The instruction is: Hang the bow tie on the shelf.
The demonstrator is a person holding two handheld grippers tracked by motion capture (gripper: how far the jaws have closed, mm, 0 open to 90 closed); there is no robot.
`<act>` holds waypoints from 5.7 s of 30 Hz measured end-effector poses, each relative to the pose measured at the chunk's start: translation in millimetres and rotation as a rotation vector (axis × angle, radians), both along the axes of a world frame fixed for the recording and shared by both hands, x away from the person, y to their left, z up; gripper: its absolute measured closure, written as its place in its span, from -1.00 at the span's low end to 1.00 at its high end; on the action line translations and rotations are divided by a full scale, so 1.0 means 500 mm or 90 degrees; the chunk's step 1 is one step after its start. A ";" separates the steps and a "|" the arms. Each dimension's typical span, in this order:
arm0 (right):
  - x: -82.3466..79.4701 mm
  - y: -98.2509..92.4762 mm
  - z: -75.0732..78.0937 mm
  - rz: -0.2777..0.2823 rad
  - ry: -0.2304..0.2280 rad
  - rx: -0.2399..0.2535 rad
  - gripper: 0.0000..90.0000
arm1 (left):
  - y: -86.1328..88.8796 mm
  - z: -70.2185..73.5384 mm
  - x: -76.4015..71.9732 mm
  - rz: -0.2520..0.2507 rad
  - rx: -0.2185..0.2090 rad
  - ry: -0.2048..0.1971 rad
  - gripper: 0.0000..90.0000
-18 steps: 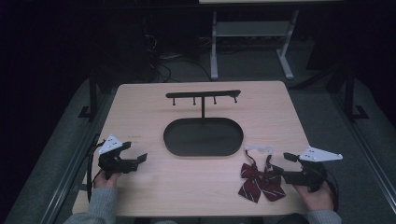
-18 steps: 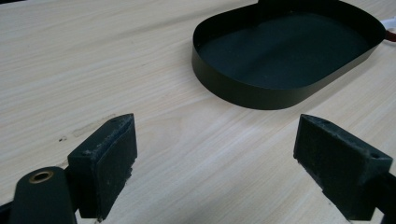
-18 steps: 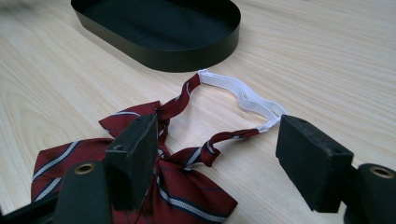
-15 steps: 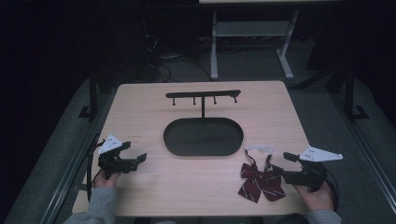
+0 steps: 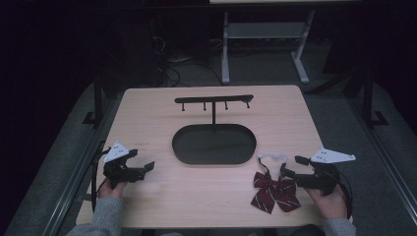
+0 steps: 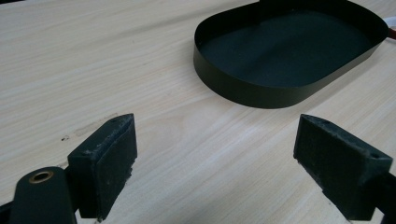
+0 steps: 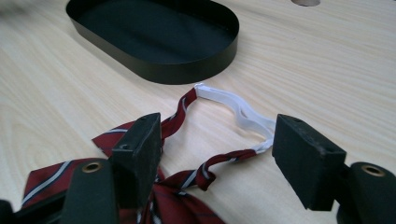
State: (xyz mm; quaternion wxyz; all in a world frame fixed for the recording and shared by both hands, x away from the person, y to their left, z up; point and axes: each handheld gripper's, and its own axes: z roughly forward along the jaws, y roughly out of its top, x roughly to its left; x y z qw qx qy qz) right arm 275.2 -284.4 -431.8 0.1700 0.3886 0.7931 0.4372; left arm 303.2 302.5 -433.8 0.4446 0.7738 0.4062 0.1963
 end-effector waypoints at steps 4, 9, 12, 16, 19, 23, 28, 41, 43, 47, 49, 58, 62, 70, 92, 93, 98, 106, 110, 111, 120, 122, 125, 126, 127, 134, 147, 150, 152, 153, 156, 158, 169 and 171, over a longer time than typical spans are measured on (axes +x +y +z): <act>0.009 0.006 0.003 -0.006 0.001 -0.009 -0.22 | 0.001 0.000 0.000 0.000 0.001 0.004 -0.71; 0.040 0.016 -0.009 -0.018 0.052 -0.028 -0.07 | 0.000 -0.001 0.001 -0.001 -0.001 0.004 -0.71; 0.056 0.019 -0.018 -0.028 0.080 -0.032 0.00 | -0.001 -0.002 0.001 -0.001 0.001 0.005 -0.71; 0.074 0.022 -0.030 -0.048 0.109 -0.048 0.08 | -0.001 -0.003 0.002 -0.002 0.005 0.006 -0.71; 0.086 0.027 -0.039 -0.055 0.124 -0.063 0.14 | -0.001 -0.002 0.002 -0.002 0.005 0.006 -0.71; 0.088 0.031 -0.046 -0.069 0.138 -0.083 0.22 | -0.001 -0.003 0.002 -0.003 0.004 0.007 -0.71; 0.087 0.032 -0.048 -0.082 0.146 -0.093 0.30 | -0.003 -0.002 0.002 -0.004 0.006 0.006 -0.71; 0.086 0.040 -0.060 -0.097 0.156 -0.137 0.58 | -0.005 -0.004 0.003 -0.006 0.005 0.010 -0.71; 0.084 0.041 -0.059 -0.090 0.154 -0.139 0.69 | -0.005 -0.004 0.004 -0.009 0.008 0.010 -0.71; 0.082 0.042 -0.060 -0.079 0.153 -0.138 0.85 | -0.006 -0.004 0.004 -0.009 0.009 0.011 -0.71; 0.082 0.040 -0.060 -0.074 0.156 -0.131 0.90 | -0.006 -0.004 0.004 -0.009 0.009 0.011 -0.71; 0.077 0.032 -0.051 -0.055 0.162 -0.086 0.93 | -0.007 -0.006 0.004 -0.008 0.008 0.015 -0.71; 0.071 0.033 -0.042 -0.042 0.153 -0.079 0.93 | -0.007 -0.006 0.004 -0.008 0.009 0.014 -0.71; 0.052 0.047 -0.002 -0.013 0.116 -0.056 0.93 | -0.007 -0.007 0.004 -0.008 0.011 0.017 -0.71; 0.030 0.115 0.132 0.084 0.021 -0.057 0.93 | -0.008 -0.008 0.003 -0.010 0.013 0.019 -0.71; 0.030 0.115 0.132 0.084 0.021 -0.057 0.93 | -0.008 -0.008 0.003 -0.010 0.013 0.019 -0.71; 0.031 0.135 0.161 0.100 0.006 -0.058 0.93 | -0.008 -0.008 0.004 -0.011 0.015 0.020 -0.71; 0.041 0.153 0.193 0.113 -0.009 -0.058 0.93 | -0.009 -0.009 0.004 -0.008 0.011 0.021 -0.71; 0.049 0.170 0.211 0.122 -0.017 -0.064 0.93 | -0.009 -0.009 0.005 -0.007 0.011 0.023 -0.71; 0.049 0.170 0.211 0.122 -0.017 -0.064 0.93 | -0.008 -0.009 0.004 -0.007 0.010 0.024 -0.71; 0.067 0.195 0.245 0.139 -0.033 -0.065 0.93 | -0.008 -0.009 0.005 -0.009 0.012 0.027 -0.71; 0.070 0.199 0.250 0.142 -0.033 -0.065 0.93 | -0.008 -0.009 0.006 -0.010 0.011 0.029 -0.71; 0.078 0.206 0.259 0.146 -0.034 -0.068 0.93 | -0.008 -0.009 0.006 -0.009 0.011 0.028 -0.71; 0.080 0.209 0.262 0.146 -0.034 -0.067 0.93 | -0.007 -0.009 0.007 -0.008 0.012 0.030 -0.71; 0.082 0.210 0.265 0.149 -0.037 -0.067 0.93 | -0.007 -0.009 0.007 -0.008 0.012 0.030 -0.71; 0.097 0.226 0.284 0.161 -0.047 -0.063 0.93 | -0.007 -0.010 0.008 -0.004 0.007 0.029 -0.71; 0.116 0.256 0.310 0.177 -0.050 -0.059 0.93 | -0.006 -0.008 0.007 -0.005 0.007 0.025 -0.71; 0.119 0.262 0.315 0.180 -0.055 -0.063 0.93 | -0.005 -0.009 0.008 -0.006 0.004 0.024 -0.71; 0.129 0.270 0.319 0.182 -0.052 -0.063 0.93 | -0.004 -0.009 0.009 -0.004 0.006 0.025 -0.71; 0.129 0.270 0.319 0.182 -0.052 -0.063 0.93 | -0.004 -0.009 0.009 -0.004 0.006 0.025 -0.71; 0.146 0.279 0.323 0.186 -0.050 -0.064 0.93 | -0.003 -0.009 0.009 -0.003 0.005 0.026 -0.71; 0.155 0.284 0.325 0.185 -0.049 -0.065 0.93 | -0.003 -0.008 0.008 -0.001 0.003 0.025 -0.71; 0.200 0.298 0.327 0.179 -0.037 -0.075 0.93 | -0.003 -0.008 0.008 -0.003 0.004 0.022 -0.71; 0.212 0.297 0.321 0.175 -0.031 -0.076 0.93 | -0.003 -0.009 0.009 -0.002 0.003 0.022 -0.71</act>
